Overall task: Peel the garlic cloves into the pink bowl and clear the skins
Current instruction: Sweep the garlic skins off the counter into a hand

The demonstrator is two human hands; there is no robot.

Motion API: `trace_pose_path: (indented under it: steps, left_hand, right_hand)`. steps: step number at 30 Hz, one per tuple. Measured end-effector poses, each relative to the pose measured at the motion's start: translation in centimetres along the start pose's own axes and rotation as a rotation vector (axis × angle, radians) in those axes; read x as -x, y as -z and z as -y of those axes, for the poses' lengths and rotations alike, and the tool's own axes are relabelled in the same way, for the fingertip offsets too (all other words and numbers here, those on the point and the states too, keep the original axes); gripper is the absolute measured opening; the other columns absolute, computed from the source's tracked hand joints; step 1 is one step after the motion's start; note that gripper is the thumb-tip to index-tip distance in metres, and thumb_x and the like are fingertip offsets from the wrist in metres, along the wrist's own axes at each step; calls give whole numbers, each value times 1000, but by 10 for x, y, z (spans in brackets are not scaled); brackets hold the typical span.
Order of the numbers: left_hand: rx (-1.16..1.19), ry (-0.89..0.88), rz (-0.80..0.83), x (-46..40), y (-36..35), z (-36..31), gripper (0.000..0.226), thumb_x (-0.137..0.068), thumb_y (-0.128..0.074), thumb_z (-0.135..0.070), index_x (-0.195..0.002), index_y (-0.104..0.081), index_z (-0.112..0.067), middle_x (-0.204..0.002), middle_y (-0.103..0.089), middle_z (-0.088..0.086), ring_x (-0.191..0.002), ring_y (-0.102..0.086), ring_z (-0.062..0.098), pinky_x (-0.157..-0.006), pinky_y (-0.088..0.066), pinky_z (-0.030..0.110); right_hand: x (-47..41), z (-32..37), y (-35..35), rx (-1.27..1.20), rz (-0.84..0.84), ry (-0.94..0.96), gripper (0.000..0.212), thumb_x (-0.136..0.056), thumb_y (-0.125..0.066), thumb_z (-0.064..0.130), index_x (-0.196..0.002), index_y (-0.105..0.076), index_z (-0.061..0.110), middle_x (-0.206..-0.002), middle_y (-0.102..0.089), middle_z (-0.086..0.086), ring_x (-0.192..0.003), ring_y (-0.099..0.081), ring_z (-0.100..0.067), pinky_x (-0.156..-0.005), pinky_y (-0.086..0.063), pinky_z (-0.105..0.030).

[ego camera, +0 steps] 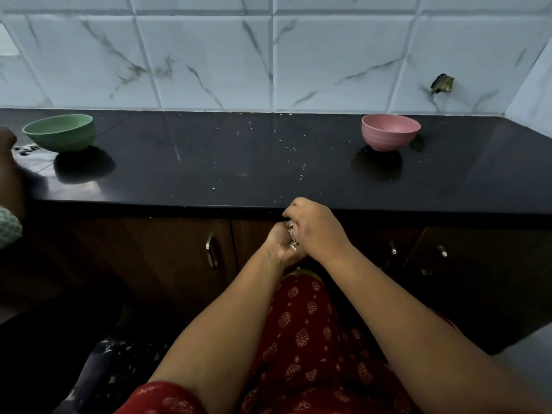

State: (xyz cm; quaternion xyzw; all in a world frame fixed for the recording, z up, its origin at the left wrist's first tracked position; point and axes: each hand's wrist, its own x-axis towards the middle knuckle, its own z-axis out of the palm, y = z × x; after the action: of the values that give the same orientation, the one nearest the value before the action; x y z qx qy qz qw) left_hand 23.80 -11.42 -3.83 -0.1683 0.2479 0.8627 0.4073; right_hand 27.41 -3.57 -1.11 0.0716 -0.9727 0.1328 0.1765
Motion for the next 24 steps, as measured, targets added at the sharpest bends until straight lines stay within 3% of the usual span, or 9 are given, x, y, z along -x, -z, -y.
trace_pose_path:
  steps: [2, 3, 7, 10, 13, 16, 18, 21, 24]
  left_hand:
    - [39, 1, 41, 0, 1, -1, 31, -98, -36, -12, -90, -63, 2, -80, -68, 17, -69, -71, 29, -55, -59, 36]
    - [52, 5, 45, 0, 2, -2, 35, -100, -34, -14, -86, -62, 3, -73, -67, 18, -60, -70, 31, -47, -57, 36]
    - [127, 41, 64, 10, -1, -3, 43, -102, -32, -17, -80, -59, 8, -59, -64, 20, -43, -64, 31, -35, -52, 38]
    - [79, 59, 89, 4, 4, -6, 45, -103, -32, -22, -89, -63, 8, -74, -70, 21, -63, -71, 35, -51, -58, 45]
    - [7, 37, 69, 6, 2, -6, 33, -96, -44, -21, -103, -64, 5, -99, -70, 21, -86, -71, 36, -70, -60, 47]
    - [60, -64, 205, 13, -5, 1, 35, -78, -68, -30, -89, -69, 4, -88, -71, 18, -77, -73, 28, -65, -61, 41]
    - [38, -109, 241, 16, -6, 3, 35, -77, -68, -29, -84, -70, 5, -88, -71, 20, -77, -73, 29, -65, -61, 41]
    - [-108, 66, 170, 11, -1, -10, 47, -97, -40, -25, -116, -57, 14, -130, -54, 31, -121, -54, 41, -99, -47, 52]
    - [-100, 179, 63, 6, 7, -21, 50, -94, -31, -16, -117, -46, 26, -145, -35, 32, -143, -27, 39, -104, -34, 55]
  right_hand:
    - [0, 0, 6, 19, -45, 17, 12, -87, -58, 12, -90, -68, 15, -86, -59, 2, -75, -58, -17, -64, -50, -31]
    - [-1, -1, 10, 20, -64, 25, 7, -86, -61, 17, -87, -68, 16, -83, -58, 3, -74, -58, -17, -62, -48, -30]
    - [-11, -5, 18, -1, 54, 25, 13, -85, -67, 28, -97, -70, 22, -93, -56, 7, -87, -56, -14, -72, -46, -29]
    - [-18, -4, 21, -55, 49, 57, 12, -89, -64, 26, -95, -71, 19, -91, -59, 5, -86, -58, -15, -69, -40, -26]
    - [-22, -3, 17, -113, -60, 31, 34, -88, -63, 46, -75, -62, 14, -65, -55, 4, -65, -56, -17, -57, -35, -25]
    - [-21, -1, 11, 71, -168, 22, 60, -76, -49, 77, -56, -42, 21, -55, -47, 8, -54, -48, -13, -51, -29, -24]
    - [-23, -3, 10, 97, -143, 50, 63, -69, -42, 86, -55, -48, 24, -65, -48, 10, -67, -48, -10, -56, -32, -24]
    - [-42, -18, 15, -199, -71, 121, 41, -74, -59, 70, -83, -72, 32, -93, -55, 12, -95, -50, -10, -83, -40, -26]
    - [-68, -38, 34, -525, -170, 72, 16, -79, -77, 28, -91, -77, 18, -79, -65, 15, -66, -60, 6, -70, -47, -15]
